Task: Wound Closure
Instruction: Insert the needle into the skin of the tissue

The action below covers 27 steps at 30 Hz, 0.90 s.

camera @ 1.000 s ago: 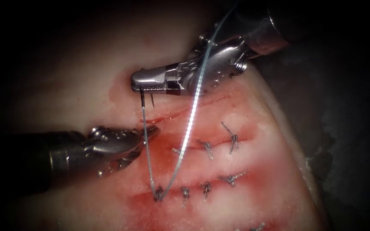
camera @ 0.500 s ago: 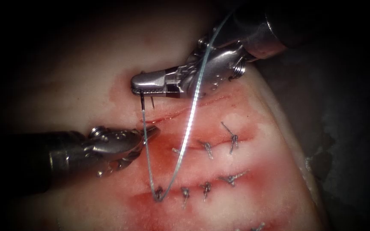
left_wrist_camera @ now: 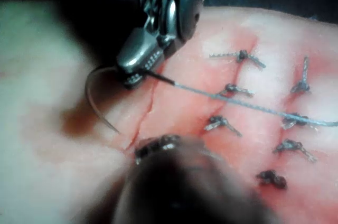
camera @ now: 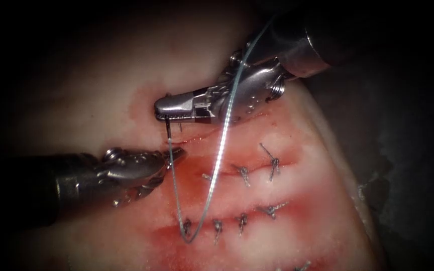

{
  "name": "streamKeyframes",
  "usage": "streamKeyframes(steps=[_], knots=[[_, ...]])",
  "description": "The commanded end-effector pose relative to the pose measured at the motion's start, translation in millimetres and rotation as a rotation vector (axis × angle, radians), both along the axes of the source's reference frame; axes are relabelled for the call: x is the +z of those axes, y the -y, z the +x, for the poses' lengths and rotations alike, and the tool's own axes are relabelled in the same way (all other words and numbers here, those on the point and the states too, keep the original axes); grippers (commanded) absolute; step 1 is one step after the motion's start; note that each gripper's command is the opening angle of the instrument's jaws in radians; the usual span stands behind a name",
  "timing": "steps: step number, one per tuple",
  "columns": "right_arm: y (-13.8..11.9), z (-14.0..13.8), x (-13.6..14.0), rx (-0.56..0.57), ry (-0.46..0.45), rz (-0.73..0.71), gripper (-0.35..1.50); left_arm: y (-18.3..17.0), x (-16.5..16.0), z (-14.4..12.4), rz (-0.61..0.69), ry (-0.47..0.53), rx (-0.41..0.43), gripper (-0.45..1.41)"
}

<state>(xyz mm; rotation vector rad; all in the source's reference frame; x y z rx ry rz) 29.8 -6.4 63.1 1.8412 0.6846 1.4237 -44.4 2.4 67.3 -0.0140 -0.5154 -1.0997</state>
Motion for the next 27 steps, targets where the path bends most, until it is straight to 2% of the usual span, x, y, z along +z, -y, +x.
streamKeyframes(steps=[1, 13, 27], knots=[[-0.1, 0.8, 0.4, 0.001, 0.001, 0.01, -0.35, -0.5, 0.5, -0.7, -0.003, 0.002, 0.0, -0.45], [-1.0, 1.0, -0.7, 0.045, -0.033, 0.116, -0.35, -0.2, 0.9, -0.9, 0.002, -0.005, 0.007, -0.45], [-1.2, 1.1, -0.6, 0.047, -0.007, 0.227, -0.35, 0.1, 1.6, -0.8, 0.02, -0.015, 0.016, -0.45]])
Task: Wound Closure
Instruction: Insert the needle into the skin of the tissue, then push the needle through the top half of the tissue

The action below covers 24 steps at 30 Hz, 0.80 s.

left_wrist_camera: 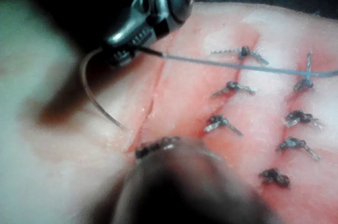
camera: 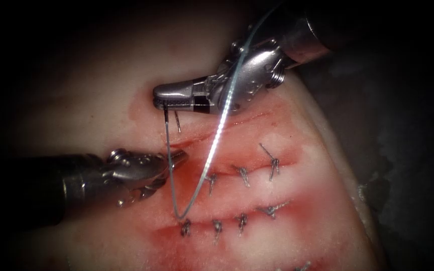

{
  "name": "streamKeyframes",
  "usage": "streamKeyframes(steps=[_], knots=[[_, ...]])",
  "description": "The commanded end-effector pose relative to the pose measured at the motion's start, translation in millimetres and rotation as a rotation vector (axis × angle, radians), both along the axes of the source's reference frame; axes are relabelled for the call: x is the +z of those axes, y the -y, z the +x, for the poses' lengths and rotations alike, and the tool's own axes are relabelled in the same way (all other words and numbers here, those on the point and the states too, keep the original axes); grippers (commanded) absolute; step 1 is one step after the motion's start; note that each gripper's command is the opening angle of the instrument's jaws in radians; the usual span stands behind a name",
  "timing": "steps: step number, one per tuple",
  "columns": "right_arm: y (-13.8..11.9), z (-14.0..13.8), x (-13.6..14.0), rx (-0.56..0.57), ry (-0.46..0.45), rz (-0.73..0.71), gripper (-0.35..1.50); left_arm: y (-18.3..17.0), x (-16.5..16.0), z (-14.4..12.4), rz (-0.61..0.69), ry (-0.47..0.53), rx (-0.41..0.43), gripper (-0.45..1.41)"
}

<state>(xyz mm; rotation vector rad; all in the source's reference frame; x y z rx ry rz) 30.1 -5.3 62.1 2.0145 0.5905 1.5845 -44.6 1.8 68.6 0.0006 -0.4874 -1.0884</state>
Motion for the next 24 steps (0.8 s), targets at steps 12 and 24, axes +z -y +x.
streamKeyframes(steps=[12, 24], knots=[[-0.2, 0.7, 0.6, 0.005, 0.006, 0.021, -0.35, -0.4, 0.3, -0.6, -0.007, -0.001, 0.009, -0.45], [-0.6, 0.7, 1.0, -0.009, 0.023, 0.119, -0.35, -0.2, 0.4, -0.5, -0.008, -0.014, 0.033, -0.45]])
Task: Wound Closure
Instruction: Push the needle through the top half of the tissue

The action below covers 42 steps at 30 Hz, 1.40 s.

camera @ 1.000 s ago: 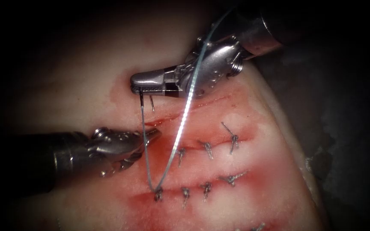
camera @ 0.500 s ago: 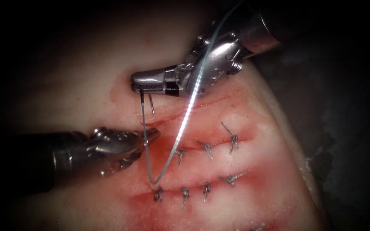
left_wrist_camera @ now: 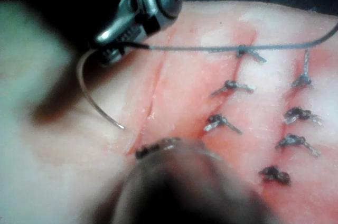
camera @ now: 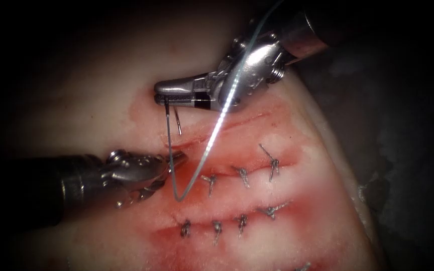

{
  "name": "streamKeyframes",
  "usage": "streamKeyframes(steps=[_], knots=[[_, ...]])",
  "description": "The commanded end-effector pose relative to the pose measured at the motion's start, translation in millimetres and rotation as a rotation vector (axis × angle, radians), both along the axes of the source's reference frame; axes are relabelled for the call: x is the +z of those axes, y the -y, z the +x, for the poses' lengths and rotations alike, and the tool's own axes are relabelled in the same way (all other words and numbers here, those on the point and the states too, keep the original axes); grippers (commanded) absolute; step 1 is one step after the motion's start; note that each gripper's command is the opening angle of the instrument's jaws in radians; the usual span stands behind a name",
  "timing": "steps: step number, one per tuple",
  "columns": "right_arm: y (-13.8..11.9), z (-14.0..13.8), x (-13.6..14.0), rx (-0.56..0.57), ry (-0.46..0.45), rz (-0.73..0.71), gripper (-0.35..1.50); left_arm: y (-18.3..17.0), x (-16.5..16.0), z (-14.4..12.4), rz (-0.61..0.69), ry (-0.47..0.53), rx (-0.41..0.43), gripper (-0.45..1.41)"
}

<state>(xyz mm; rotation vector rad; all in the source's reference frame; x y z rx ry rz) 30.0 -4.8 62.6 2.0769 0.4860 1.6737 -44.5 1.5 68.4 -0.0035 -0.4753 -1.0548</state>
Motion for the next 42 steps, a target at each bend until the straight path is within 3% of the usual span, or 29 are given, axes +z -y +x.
streamKeyframes(steps=[1, 20, 33, 35, 37, 42], knots=[[-0.1, 0.8, 0.5, 0.001, 0.001, 0.01, -0.35, -0.5, 0.5, -0.6, -0.003, 0.001, 0.0, -0.45], [-0.7, 0.7, 1.3, 0.011, 0.038, 0.173, -0.35, -0.3, 0.6, -0.5, 0.0, -0.009, 0.014, -0.45], [-1.0, 0.1, 2.1, -0.021, 0.077, 0.467, -0.35, -0.4, 0.5, -0.5, 0.003, 0.001, 0.031, -0.45], [-1.0, -0.2, 2.4, -0.026, 0.09, 0.498, -0.35, -0.6, 0.4, -0.4, 0.011, 0.011, 0.037, -0.37], [-1.0, -0.7, 2.9, -0.035, 0.118, 0.556, -0.35, -1.3, -0.5, -0.2, 0.049, 0.062, 0.064, -0.03], [-0.9, -1.2, 3.8, -0.038, 0.146, 0.653, -0.35, -1.7, -2.1, -0.2, 0.1, 0.13, 0.104, 0.0]])
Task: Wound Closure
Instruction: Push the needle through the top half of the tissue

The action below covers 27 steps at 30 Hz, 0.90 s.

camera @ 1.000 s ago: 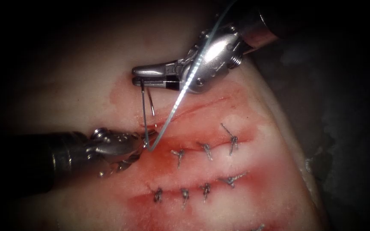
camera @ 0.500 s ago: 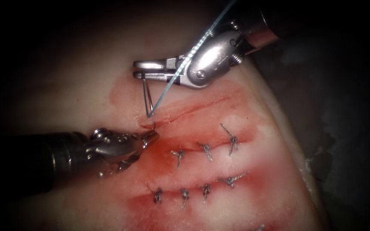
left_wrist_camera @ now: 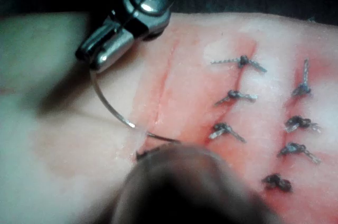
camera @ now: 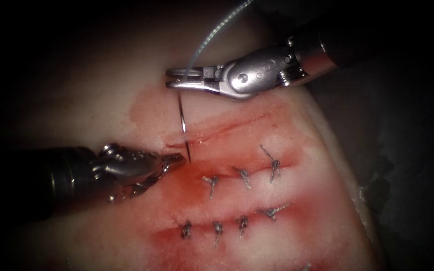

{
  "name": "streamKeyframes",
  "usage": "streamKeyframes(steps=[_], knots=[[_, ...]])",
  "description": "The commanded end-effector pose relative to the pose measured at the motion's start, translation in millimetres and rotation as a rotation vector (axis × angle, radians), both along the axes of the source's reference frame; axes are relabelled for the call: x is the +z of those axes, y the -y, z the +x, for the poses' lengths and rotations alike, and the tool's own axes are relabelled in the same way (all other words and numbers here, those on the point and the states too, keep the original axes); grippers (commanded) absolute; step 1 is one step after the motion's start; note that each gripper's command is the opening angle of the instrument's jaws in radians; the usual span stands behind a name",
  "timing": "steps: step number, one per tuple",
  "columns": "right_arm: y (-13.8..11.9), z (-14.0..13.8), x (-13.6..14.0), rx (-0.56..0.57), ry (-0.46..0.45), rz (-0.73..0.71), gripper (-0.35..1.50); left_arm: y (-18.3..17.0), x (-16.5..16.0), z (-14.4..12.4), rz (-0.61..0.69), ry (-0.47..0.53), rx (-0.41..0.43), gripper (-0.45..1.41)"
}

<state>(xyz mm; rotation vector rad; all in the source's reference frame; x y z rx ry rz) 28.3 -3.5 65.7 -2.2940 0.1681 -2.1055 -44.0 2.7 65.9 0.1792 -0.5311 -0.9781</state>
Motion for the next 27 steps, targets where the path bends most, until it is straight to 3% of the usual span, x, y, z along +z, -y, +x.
streamKeyframes(steps=[1, 5, 7, 12, 13, 14, 15, 19, 22, 23, 24, 27], knots=[[0.4, 0.4, 0.9, -0.003, 0.003, 0.031, -0.35, -0.5, -0.2, -0.8, 0.011, 0.023, 0.017, 0.0], [0.5, 0.3, 1.4, -0.004, 0.01, 0.086, -0.35, -0.6, -1.6, -1.0, 0.051, 0.098, 0.058, 0.04], [0.6, 0.4, 1.5, -0.007, 0.013, 0.12, -0.35, -0.1, -2.4, -1.1, 0.067, 0.141, 0.127, -0.23], [0.7, 0.3, 1.5, -0.011, 0.019, 0.16, -0.35, -0.3, -2.8, -1.2, 0.058, 0.163, 0.206, -0.27], [0.7, 0.3, 1.6, -0.012, 0.02, 0.177, -0.35, -0.8, -2.9, -0.9, -0.004, 0.165, 0.313, -0.13], [0.7, 0.3, 1.6, -0.012, 0.02, 0.177, -0.35, -0.8, -2.9, -0.9, -0.004, 0.165, 0.313, -0.13], [0.7, 0.3, 1.6, -0.014, 0.023, 0.207, -0.35, -1.3, -3.1, -0.3, -0.034, 0.188, 0.401, -0.05], [0.7, 0.3, 1.7, -0.017, 0.026, 0.247, -0.35, -2.5, -3.9, 0.7, -0.06, 0.225, 0.499, -0.08], [0.7, 0.3, 2.0, -0.015, 0.03, 0.269, -0.35, -4.4, -4.2, 1.3, -0.237, 0.235, 0.69, -0.23], [0.7, 0.3, 2.0, -0.015, 0.03, 0.269, -0.35, -4.4, -4.2, 1.3, -0.237, 0.235, 0.69, -0.23], [0.7, 0.3, 2.1, -0.008, 0.028, 0.287, -0.35, -5.2, -3.7, 1.6, -0.383, 0.23, 0.82, -0.13], [0.7, 0.3, 2.2, 0.016, 0.031, 0.324, -0.35, -5.7, -2.3, 1.9, -0.532, 0.235, 0.963, 0.02]])
